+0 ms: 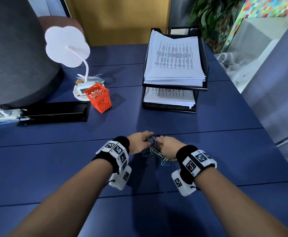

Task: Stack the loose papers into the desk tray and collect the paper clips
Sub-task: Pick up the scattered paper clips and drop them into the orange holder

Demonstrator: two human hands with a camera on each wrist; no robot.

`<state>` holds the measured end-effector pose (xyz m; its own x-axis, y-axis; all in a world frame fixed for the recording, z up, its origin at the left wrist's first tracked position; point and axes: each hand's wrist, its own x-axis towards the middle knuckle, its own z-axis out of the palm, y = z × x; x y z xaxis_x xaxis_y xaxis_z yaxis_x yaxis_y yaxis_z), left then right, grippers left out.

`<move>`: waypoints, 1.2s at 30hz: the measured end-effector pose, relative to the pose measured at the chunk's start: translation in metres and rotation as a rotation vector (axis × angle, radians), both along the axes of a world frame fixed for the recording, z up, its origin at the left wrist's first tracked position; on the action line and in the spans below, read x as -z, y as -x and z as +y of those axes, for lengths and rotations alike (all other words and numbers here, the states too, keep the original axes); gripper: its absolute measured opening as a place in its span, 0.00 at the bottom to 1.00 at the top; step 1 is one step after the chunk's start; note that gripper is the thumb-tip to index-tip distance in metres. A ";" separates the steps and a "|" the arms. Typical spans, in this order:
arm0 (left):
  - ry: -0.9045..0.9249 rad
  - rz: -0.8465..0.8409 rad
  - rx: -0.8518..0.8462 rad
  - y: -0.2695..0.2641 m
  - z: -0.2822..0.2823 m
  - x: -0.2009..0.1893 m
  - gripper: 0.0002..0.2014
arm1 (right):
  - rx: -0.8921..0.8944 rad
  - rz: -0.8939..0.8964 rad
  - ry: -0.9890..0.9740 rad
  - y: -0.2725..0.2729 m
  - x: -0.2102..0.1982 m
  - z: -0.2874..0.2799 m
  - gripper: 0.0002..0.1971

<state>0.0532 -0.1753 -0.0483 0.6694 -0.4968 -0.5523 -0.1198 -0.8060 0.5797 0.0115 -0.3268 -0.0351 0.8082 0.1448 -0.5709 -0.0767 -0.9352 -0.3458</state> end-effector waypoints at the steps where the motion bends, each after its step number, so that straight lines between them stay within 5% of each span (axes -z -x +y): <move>1: 0.017 -0.054 -0.046 -0.005 0.006 -0.002 0.28 | 0.000 -0.020 0.018 -0.004 0.000 0.002 0.19; 10: -0.023 -0.605 -0.418 -0.075 0.068 -0.029 0.24 | -0.048 0.022 0.183 -0.046 0.015 0.019 0.20; 13: -0.223 -0.711 -0.524 -0.094 0.084 -0.034 0.28 | -0.057 0.036 0.231 -0.059 0.025 0.023 0.24; 19: -0.467 -0.537 -0.573 -0.116 0.106 -0.042 0.24 | -0.066 0.055 0.308 -0.066 0.034 0.023 0.29; 31: -0.256 -0.598 -0.546 -0.085 0.101 -0.031 0.11 | -0.052 0.055 0.228 -0.055 0.029 0.018 0.30; 36: -0.239 -0.624 -0.427 -0.072 0.099 -0.027 0.14 | -0.055 0.046 0.198 -0.047 0.031 0.015 0.30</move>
<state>0.1251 -0.0760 -0.0212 0.9965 -0.0421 -0.0718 -0.0176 -0.9498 0.3124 0.0584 -0.3122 -0.0663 0.7743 0.0695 -0.6290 -0.0351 -0.9877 -0.1525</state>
